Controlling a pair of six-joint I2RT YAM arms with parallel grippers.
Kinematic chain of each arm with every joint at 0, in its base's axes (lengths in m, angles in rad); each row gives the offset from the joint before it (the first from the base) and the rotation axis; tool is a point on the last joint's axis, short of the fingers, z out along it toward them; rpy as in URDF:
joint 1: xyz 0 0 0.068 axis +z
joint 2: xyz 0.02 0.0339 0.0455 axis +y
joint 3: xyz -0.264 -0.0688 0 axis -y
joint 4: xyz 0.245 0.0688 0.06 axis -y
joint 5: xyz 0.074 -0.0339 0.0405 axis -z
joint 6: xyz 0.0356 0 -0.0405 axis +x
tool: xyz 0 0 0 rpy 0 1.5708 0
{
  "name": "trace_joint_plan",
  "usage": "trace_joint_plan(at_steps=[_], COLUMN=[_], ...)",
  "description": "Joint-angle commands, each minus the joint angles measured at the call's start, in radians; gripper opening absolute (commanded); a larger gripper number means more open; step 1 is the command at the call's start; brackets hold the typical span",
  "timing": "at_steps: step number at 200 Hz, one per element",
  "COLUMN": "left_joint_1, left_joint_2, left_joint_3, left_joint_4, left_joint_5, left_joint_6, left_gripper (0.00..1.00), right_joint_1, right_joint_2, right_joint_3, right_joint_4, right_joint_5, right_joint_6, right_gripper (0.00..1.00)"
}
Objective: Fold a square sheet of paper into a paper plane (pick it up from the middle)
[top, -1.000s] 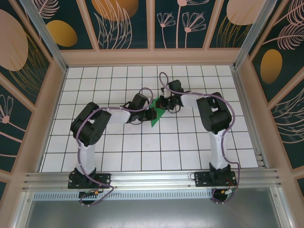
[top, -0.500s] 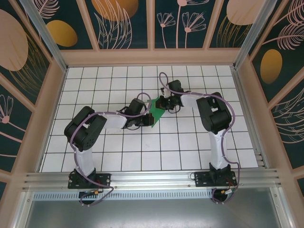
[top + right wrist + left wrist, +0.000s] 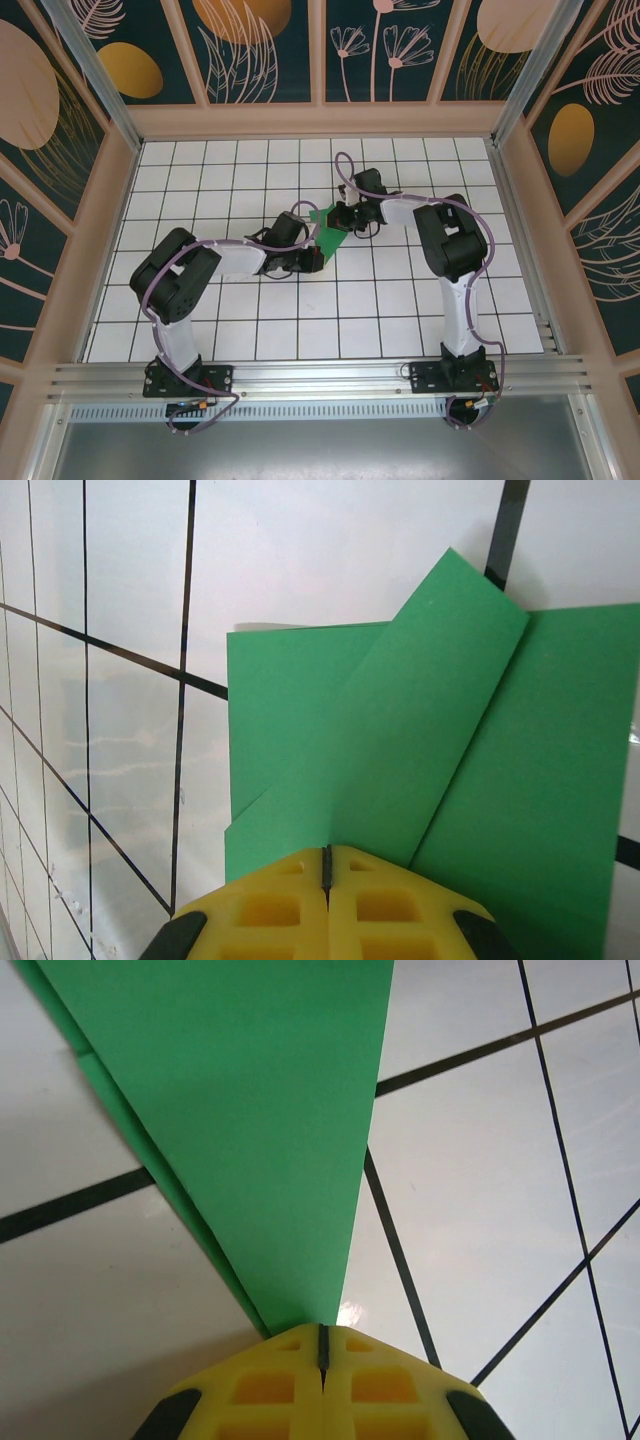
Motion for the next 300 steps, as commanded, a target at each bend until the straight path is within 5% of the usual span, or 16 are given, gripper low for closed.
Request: trace_joint_plan(at_steps=[1,85,151,207,300], left_joint_1=[-0.017,-0.016,0.014,0.04,0.079], left_joint_2=[-0.018,-0.105,-0.199,-0.148,-0.159], left_joint_3=[-0.022,0.013,-0.022,-0.031,-0.064], left_joint_4=[-0.118,-0.144,-0.054,0.035,0.051], left_joint_5=[0.039,-0.109,-0.375,-0.382,-0.374], left_joint_6=[0.037,0.038,-0.138,-0.239,-0.275], left_gripper=[0.0,0.08,0.28,0.46,0.62], right_joint_1=[0.004,0.005,-0.006,-0.008,0.012], right_joint_2=[0.074,0.032,-0.127,-0.109,-0.032], right_joint_3=[-0.027,0.009,0.003,-0.017,0.039], right_joint_4=[-0.076,-0.084,-0.035,-0.055,-0.072], right_joint_5=[0.061,0.04,0.111,0.148,0.096], right_joint_6=[-0.009,0.014,0.147,0.222,0.21], right_gripper=[0.04,0.06,0.3,0.37,0.37])
